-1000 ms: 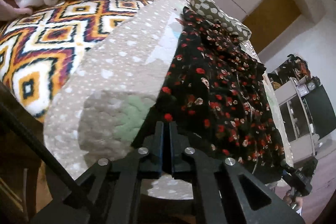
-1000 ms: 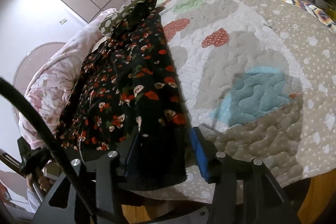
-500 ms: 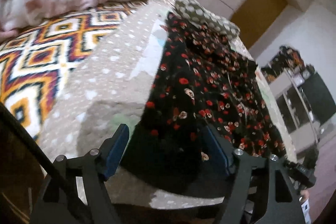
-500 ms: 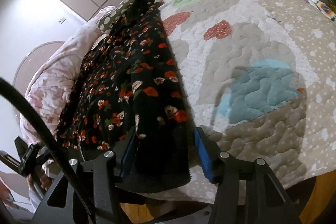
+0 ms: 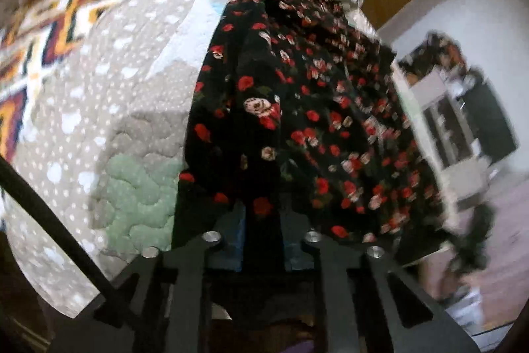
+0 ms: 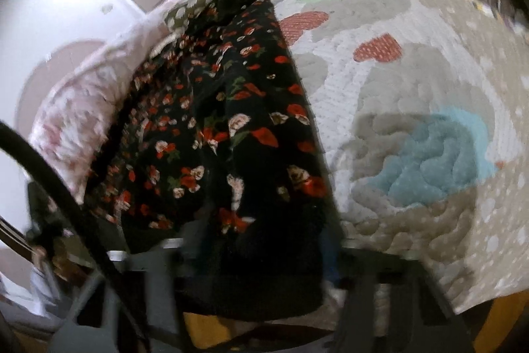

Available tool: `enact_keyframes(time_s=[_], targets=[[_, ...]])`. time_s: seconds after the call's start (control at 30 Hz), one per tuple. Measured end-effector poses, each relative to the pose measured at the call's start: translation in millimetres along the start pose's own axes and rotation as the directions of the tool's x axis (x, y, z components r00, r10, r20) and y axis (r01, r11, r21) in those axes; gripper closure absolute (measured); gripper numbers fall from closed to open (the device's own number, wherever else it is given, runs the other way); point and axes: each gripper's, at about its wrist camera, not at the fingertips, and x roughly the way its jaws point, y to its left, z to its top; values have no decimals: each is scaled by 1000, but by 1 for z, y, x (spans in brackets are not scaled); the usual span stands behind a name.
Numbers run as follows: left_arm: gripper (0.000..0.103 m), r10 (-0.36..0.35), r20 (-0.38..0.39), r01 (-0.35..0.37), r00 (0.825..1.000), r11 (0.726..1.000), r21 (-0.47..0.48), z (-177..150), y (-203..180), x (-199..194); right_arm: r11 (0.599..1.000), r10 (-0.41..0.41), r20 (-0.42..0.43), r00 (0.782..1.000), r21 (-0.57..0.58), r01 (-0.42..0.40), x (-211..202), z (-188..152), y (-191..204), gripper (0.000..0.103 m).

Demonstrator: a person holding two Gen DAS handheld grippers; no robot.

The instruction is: Fold large clothes

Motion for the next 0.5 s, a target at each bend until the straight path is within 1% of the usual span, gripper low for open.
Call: enact_keyframes(time_s=[0.03,0.1,0.17,0.27,0.33,0.4,0.47,0.5], targets=[[91,-21,4,21,1000,999,-27,1,3,-3,1000,-11,-19,1000,-22,11,3,1,3,84],[92,-71,30,73,997,995,-69,3,5,-13,999,12,-44,999,-42,-13,5,6,8,89],[92,-103,58,107,993,991,-82,8,0,-23,997,47,-52,998,-55,-50,0,13,14,91],[92,-148,106,158,983,983,-89,27,-14,-38,988,141,-31,990,-61,-142,-17,35,27,91],[92,-168,139,182,976,979,-95,53,-25,-45,977,200,-1,980,-76,-200,-29,59,38,92],[92,-179,166,196,970,977,-88,89,-36,-47,967,240,34,970,-97,-236,-38,91,51,92],[94,-147,196,163,969,985,-65,135,-48,-44,958,272,76,959,-112,-263,-41,139,64,92],[96,-117,217,131,969,990,-52,166,-56,-38,957,282,98,954,-106,-271,-39,164,68,92]])
